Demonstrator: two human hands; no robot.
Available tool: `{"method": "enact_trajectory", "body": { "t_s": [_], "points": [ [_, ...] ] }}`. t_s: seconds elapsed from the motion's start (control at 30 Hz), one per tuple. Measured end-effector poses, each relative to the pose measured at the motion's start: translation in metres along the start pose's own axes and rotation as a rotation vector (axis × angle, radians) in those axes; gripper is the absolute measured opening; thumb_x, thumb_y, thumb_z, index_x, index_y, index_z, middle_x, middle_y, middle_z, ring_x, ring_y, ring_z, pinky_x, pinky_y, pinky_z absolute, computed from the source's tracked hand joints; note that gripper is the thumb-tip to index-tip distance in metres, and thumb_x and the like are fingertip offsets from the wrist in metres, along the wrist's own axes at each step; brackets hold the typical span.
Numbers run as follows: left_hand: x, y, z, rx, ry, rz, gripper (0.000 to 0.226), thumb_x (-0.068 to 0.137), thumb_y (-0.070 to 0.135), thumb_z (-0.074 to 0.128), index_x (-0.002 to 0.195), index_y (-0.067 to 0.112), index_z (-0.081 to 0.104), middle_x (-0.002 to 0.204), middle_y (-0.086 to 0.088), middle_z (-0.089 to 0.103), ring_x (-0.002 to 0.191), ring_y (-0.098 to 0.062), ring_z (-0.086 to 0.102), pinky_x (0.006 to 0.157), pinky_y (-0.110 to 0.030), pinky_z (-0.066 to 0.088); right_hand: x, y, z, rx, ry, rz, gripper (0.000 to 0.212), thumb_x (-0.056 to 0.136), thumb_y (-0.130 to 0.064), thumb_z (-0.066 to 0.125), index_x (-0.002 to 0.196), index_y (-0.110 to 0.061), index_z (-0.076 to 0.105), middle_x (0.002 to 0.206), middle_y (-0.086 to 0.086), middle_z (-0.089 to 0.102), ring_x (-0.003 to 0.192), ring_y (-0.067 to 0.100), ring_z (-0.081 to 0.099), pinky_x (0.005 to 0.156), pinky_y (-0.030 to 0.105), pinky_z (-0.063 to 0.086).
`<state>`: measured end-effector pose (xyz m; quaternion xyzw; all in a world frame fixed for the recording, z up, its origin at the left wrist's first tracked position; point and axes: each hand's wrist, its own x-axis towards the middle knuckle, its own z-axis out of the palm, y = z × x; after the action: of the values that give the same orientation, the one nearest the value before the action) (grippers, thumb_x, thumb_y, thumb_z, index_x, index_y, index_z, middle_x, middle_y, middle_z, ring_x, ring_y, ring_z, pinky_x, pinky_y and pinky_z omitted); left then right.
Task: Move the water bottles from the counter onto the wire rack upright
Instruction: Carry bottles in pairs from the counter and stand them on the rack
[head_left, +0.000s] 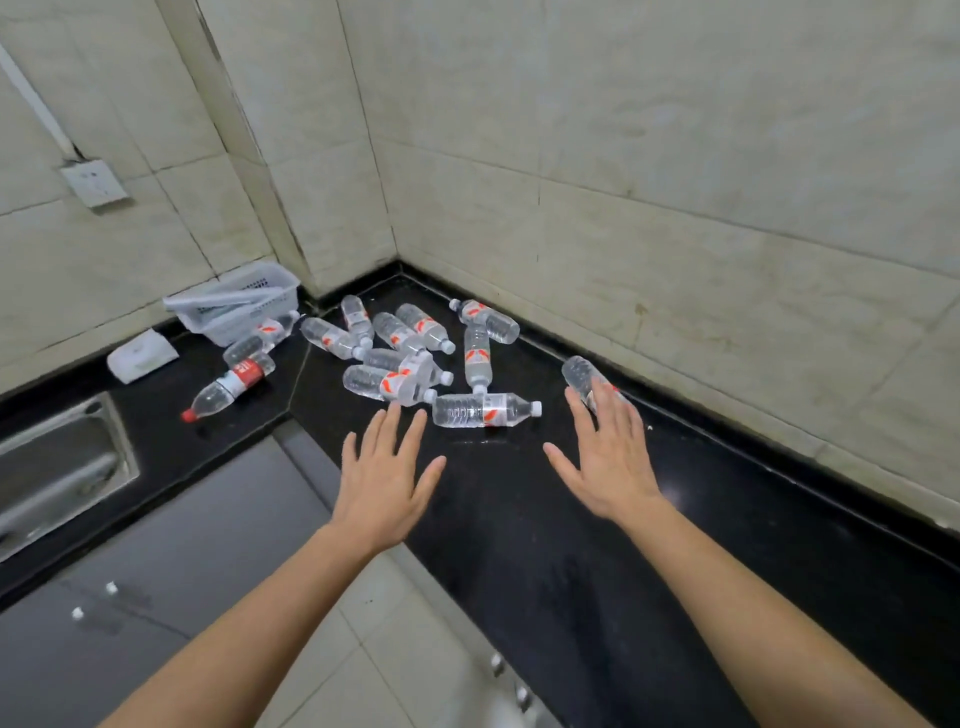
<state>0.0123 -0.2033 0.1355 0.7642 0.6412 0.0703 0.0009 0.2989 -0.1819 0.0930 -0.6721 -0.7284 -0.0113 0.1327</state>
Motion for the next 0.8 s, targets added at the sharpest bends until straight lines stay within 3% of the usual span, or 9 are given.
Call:
{"method": "enact_trajectory", "body": {
  "t_s": [0.1, 0.2, 0.3, 0.53, 0.7, 0.8],
  "points": [
    [0.058, -0.001, 0.012, 0.04, -0.068, 0.074, 0.084, 0.09, 0.068, 0.004, 0.161, 0.026, 0.014, 0.169, -0.009, 0.01, 0.156, -0.027, 0.007, 0.123, -0.055, 0.013, 0.043, 0.014, 0.014, -0.023, -0.044, 0.05, 0.082, 0.094, -0.066, 0.023, 0.159, -0.016, 0.022, 0.166, 0.02, 0.012, 0.153, 0.036, 0.016, 0.123, 0.052, 0.014],
    [0.11, -0.006, 0.025, -0.006, -0.141, 0.093, 0.076, 0.099, 0.063, 0.03, 0.161, 0.025, 0.009, 0.169, -0.009, 0.007, 0.156, -0.027, 0.004, 0.124, -0.052, 0.013, 0.073, 0.024, 0.025, -0.041, -0.111, 0.125, 0.08, 0.096, -0.064, 0.034, 0.158, -0.015, 0.025, 0.165, 0.022, 0.016, 0.151, 0.039, 0.019, 0.122, 0.053, 0.017],
    [0.154, -0.011, 0.044, -0.043, -0.175, 0.175, 0.079, 0.098, 0.058, 0.042, 0.161, 0.024, 0.01, 0.169, -0.01, 0.009, 0.156, -0.029, 0.006, 0.124, -0.051, 0.015, 0.092, 0.032, 0.042, -0.067, -0.164, 0.181, 0.084, 0.092, -0.068, 0.028, 0.156, -0.014, 0.031, 0.163, 0.022, 0.023, 0.15, 0.04, 0.023, 0.121, 0.055, 0.02],
    [0.264, -0.011, 0.117, -0.065, -0.359, 0.403, 0.08, 0.098, 0.057, 0.046, 0.161, 0.02, 0.012, 0.168, -0.011, 0.012, 0.155, -0.029, 0.011, 0.122, -0.051, 0.018, 0.124, 0.052, 0.077, -0.125, -0.298, 0.484, 0.085, 0.096, -0.07, 0.032, 0.159, -0.016, 0.016, 0.167, 0.017, 0.01, 0.154, 0.034, 0.007, 0.124, 0.051, 0.009],
    [0.316, -0.012, 0.179, -0.038, -0.536, 0.607, 0.072, 0.1, 0.049, 0.047, 0.16, 0.02, 0.02, 0.167, -0.014, 0.014, 0.154, -0.032, 0.014, 0.121, -0.052, 0.021, 0.125, 0.042, 0.105, -0.163, -0.467, 0.661, 0.085, 0.097, -0.066, 0.037, 0.16, -0.015, 0.008, 0.167, 0.017, 0.008, 0.154, 0.035, 0.009, 0.122, 0.049, 0.017],
    [0.323, -0.02, 0.207, -0.031, -0.661, 0.622, 0.083, 0.097, 0.054, 0.048, 0.161, 0.023, 0.006, 0.167, -0.013, 0.013, 0.152, -0.032, 0.02, 0.119, -0.053, 0.026, 0.124, 0.033, 0.119, -0.141, -0.526, 0.737, 0.085, 0.097, -0.061, 0.042, 0.159, -0.015, 0.007, 0.166, 0.017, 0.008, 0.152, 0.036, 0.014, 0.121, 0.048, 0.021]
  ]
}}
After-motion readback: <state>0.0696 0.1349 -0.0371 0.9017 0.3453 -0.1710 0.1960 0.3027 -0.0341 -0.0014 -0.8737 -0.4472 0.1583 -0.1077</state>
